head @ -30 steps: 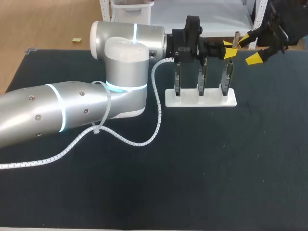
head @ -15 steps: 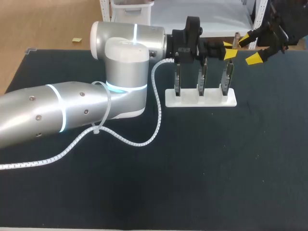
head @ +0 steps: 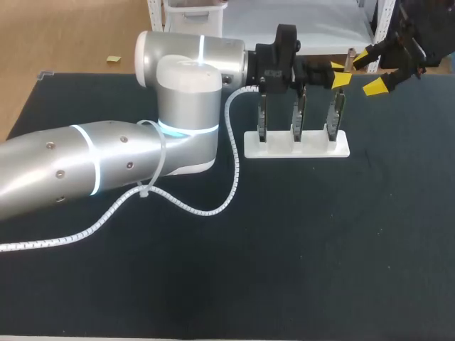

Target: Pick up the optical module with the left hand, and insert it into the network port with the right hand.

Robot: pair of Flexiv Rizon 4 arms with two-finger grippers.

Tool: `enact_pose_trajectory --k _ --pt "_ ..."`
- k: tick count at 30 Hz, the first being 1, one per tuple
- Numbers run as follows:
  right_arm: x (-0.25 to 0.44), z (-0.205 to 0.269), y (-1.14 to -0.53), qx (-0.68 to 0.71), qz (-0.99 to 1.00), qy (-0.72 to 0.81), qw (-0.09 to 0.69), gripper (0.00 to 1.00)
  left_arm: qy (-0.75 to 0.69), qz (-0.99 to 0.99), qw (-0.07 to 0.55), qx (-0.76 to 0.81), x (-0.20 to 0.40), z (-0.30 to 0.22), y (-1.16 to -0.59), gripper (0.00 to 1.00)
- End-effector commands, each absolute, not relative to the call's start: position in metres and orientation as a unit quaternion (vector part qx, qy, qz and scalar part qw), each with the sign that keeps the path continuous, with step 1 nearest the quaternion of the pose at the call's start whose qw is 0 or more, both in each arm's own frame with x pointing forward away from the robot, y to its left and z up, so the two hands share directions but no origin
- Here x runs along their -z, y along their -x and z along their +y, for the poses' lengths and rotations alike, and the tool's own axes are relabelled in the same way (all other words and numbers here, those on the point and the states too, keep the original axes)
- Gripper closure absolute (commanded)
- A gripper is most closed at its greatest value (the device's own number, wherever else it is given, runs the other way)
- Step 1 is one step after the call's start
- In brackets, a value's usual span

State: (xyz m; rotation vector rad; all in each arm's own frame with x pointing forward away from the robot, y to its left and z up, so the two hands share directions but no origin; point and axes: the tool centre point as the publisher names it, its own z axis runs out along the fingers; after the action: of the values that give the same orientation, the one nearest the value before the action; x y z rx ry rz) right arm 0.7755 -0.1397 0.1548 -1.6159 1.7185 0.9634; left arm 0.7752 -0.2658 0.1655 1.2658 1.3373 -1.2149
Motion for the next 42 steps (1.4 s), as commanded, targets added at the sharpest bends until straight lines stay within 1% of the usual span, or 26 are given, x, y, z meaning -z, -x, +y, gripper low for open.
enact_pose_trajectory --k 1,24,32,42 --pt "-0.155 -0.139 -0.775 -0.361 0.645 0.606 0.293 0.00 -0.514 0.543 0.447 0.491 -0.165 -0.267 -0.778 1.00" --pt "-0.155 -0.139 -0.775 -0.361 0.645 0.606 0.293 0.00 -0.520 0.542 0.443 0.489 -0.163 -0.269 -0.776 1.00" --pt "-0.170 -0.142 -0.784 -0.337 0.657 0.592 0.323 0.00 -0.520 0.542 0.443 0.489 -0.163 -0.269 -0.776 1.00" --pt "-0.192 -0.136 -0.782 -0.354 0.643 0.593 0.332 0.00 -0.520 0.542 0.443 0.489 -0.163 -0.269 -0.776 1.00"
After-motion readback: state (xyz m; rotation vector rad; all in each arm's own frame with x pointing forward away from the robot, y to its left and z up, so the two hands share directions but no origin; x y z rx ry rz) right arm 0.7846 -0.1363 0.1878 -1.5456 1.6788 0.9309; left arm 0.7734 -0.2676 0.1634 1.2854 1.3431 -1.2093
